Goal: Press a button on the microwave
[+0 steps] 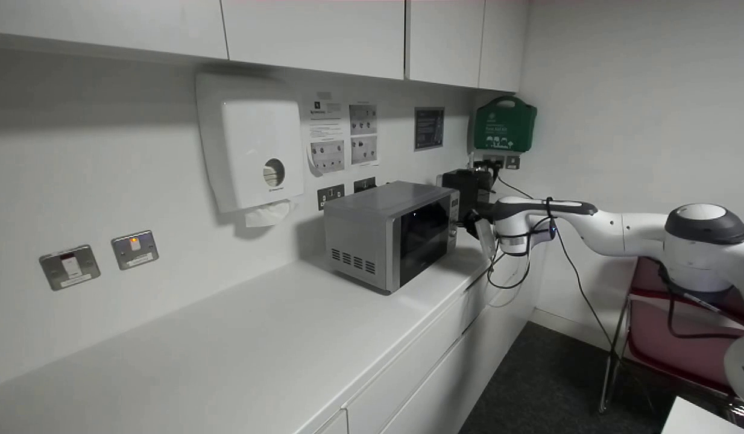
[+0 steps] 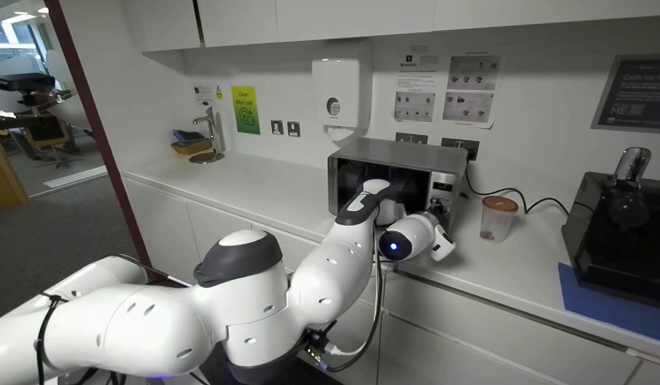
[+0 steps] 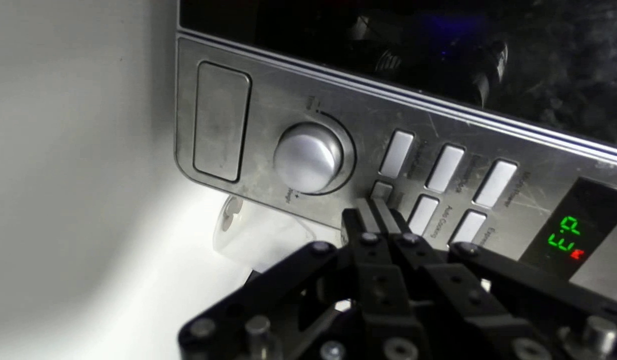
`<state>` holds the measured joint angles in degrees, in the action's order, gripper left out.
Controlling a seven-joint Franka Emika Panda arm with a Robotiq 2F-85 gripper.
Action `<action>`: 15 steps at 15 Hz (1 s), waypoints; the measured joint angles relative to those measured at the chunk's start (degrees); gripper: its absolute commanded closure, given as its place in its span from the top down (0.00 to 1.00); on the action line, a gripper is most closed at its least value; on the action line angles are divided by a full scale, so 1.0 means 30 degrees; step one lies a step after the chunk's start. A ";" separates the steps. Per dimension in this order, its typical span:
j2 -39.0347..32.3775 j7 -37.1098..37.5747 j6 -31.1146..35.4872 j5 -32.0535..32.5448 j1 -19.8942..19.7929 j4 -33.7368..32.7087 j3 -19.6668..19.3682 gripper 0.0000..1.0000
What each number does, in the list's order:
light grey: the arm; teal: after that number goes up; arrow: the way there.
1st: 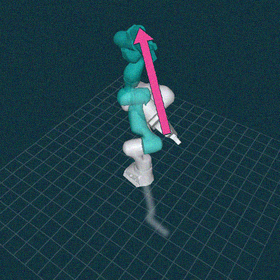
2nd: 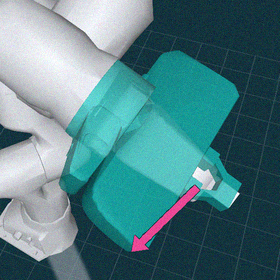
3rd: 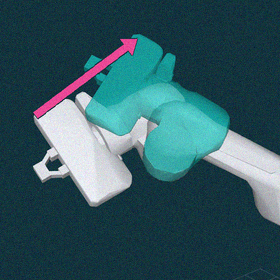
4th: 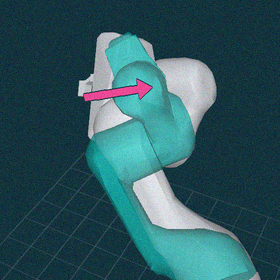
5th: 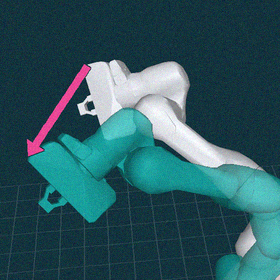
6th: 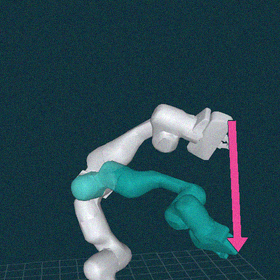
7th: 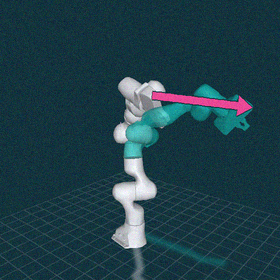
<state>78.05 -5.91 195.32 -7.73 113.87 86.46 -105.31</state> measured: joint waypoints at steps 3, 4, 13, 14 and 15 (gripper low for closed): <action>-0.0031 0.0000 0.0000 0.0000 0.0077 -0.0211 0.0000 0.00; -0.0033 0.0000 0.0000 0.0000 0.0094 -0.0249 0.0000 0.00; -0.0034 0.0000 0.0013 -0.0008 0.0184 -0.0282 -0.0121 0.00; -0.0034 0.0000 0.0026 -0.0008 0.0211 -0.0282 -0.0173 0.00; -0.0034 0.0000 0.0055 -0.0008 0.0245 -0.0279 -0.0227 0.00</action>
<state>77.95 -5.91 195.48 -7.76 114.61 85.62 -105.99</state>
